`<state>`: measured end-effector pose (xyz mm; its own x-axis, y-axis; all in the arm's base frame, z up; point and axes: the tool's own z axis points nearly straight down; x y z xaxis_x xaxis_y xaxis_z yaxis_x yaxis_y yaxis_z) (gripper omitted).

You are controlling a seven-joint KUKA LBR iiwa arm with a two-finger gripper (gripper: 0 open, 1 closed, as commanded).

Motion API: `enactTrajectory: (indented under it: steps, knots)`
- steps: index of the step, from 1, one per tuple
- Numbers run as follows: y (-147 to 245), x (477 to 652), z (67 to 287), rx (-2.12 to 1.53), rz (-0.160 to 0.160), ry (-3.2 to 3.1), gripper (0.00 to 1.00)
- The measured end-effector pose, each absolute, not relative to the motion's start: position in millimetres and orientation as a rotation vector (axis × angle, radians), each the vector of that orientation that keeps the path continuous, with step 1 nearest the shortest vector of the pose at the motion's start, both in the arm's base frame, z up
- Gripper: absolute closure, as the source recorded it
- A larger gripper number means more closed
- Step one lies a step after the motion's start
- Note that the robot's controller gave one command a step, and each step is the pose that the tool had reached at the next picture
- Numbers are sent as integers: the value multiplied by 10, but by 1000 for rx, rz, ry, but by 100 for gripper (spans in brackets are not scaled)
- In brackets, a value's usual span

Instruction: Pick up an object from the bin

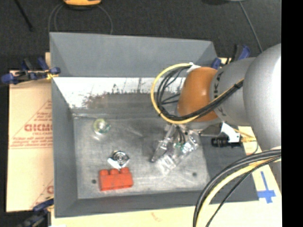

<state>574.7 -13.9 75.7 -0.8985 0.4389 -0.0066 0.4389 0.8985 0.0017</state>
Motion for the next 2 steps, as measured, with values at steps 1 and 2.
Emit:
enactTrajectory:
  steps: [1,2]
  knots:
    - [-135,5760,773,703,2,3052,100]
    - [-143,5778,1077,698,3,3055,100]
